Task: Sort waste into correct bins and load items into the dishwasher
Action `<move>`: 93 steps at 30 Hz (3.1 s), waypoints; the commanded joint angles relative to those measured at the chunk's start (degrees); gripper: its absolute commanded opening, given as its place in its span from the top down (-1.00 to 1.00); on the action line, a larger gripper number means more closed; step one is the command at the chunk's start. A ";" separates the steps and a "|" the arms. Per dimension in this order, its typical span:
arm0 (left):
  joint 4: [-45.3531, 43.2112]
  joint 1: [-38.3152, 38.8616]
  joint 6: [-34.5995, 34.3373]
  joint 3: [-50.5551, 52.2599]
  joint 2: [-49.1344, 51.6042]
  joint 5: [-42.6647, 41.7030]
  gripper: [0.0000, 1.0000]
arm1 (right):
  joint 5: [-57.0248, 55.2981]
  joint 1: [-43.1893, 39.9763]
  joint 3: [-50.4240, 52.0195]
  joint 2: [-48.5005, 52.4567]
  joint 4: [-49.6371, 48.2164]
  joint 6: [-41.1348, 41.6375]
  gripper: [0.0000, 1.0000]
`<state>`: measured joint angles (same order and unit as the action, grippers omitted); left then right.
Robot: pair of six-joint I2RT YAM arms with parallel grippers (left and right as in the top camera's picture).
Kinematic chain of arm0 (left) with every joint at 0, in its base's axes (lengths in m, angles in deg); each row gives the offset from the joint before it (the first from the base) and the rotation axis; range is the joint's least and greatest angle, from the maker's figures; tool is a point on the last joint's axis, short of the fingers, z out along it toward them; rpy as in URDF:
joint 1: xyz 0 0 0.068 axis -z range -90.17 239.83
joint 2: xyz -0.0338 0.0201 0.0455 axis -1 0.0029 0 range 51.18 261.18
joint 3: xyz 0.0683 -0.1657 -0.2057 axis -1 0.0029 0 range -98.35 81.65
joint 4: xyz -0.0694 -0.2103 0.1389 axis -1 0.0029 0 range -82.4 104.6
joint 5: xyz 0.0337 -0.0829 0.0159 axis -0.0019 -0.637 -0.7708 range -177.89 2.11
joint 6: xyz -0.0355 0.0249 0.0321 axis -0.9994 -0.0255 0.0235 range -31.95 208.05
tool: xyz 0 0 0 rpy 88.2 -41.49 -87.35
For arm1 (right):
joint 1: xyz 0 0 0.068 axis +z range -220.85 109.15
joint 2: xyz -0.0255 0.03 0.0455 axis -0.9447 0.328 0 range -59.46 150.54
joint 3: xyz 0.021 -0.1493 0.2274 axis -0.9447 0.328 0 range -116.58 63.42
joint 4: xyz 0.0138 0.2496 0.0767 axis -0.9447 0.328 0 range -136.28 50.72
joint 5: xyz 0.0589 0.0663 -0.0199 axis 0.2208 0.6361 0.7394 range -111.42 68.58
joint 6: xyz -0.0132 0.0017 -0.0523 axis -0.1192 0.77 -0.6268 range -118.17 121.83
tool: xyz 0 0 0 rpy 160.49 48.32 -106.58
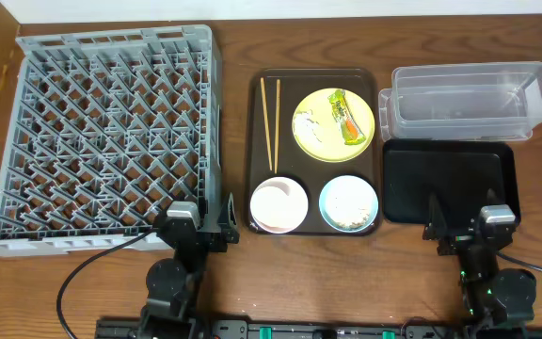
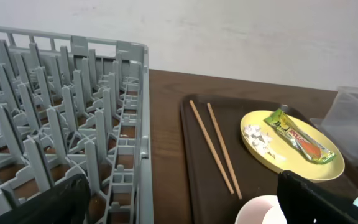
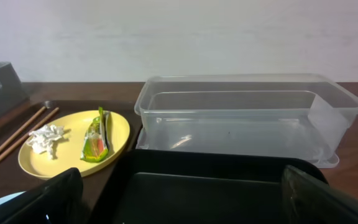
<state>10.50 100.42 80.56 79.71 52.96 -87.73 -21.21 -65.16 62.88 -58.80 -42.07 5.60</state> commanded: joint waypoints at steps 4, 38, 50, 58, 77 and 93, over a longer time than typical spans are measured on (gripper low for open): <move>1.11 -0.28 0.09 1.70 0.07 0.48 -0.93 | -0.15 -0.81 0.22 -0.17 0.02 -0.66 -0.98; 13.79 -0.28 -1.86 -29.90 21.29 -6.60 -0.93 | 14.25 -0.79 -33.31 23.50 21.84 1.40 -0.99; 39.80 -0.28 -2.05 -59.28 45.64 -12.81 -0.93 | 35.12 2.49 -74.84 79.10 42.27 5.20 -0.96; 40.57 -0.28 -2.05 -59.25 45.70 -12.81 -0.93 | 3.96 18.53 -80.35 100.30 33.11 4.28 -0.37; 40.57 -0.28 -2.05 -59.25 45.70 -12.81 -0.93 | -8.48 19.47 -80.54 109.85 19.23 8.13 0.98; 40.57 -0.28 -2.05 -59.25 45.70 -12.81 -0.93 | -12.90 -1.49 -80.37 103.45 28.37 48.85 0.67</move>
<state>51.09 100.38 78.84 21.51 98.75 -99.99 -35.20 -64.90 -18.19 40.89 -13.94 51.06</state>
